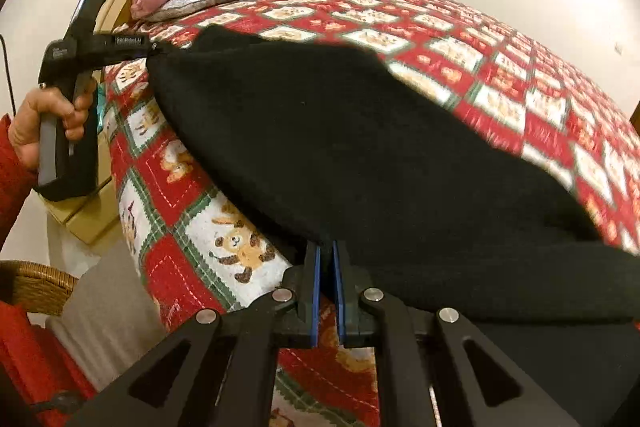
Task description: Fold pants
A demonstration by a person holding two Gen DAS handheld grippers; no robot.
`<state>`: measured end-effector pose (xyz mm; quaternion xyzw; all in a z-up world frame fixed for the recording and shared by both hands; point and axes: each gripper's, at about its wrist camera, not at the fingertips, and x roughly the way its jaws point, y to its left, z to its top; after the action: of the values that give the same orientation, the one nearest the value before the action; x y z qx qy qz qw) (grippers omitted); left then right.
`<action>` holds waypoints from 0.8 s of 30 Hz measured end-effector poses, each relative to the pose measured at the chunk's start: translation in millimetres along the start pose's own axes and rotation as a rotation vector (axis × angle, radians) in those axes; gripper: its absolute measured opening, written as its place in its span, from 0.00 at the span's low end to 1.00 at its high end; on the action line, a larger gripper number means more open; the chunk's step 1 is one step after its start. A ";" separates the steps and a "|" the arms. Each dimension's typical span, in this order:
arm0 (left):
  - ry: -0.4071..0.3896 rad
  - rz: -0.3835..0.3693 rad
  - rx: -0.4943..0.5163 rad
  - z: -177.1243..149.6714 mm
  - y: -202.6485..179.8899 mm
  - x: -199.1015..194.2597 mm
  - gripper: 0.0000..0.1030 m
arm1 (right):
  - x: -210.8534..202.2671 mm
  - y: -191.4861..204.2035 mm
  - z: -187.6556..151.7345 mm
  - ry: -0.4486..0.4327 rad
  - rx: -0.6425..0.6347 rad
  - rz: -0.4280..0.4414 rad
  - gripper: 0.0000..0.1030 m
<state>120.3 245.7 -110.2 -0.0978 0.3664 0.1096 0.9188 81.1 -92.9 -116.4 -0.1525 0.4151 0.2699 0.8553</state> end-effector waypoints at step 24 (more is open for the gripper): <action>-0.096 0.048 0.278 -44.7 -122.6 -14.7 0.57 | 66.9 -82.5 126.8 -0.068 0.327 0.405 0.65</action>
<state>114.3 114.9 -119.6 0.0446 0.3360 0.0843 0.9370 243.4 -75.6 -89.2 0.0832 0.4463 0.3697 0.8107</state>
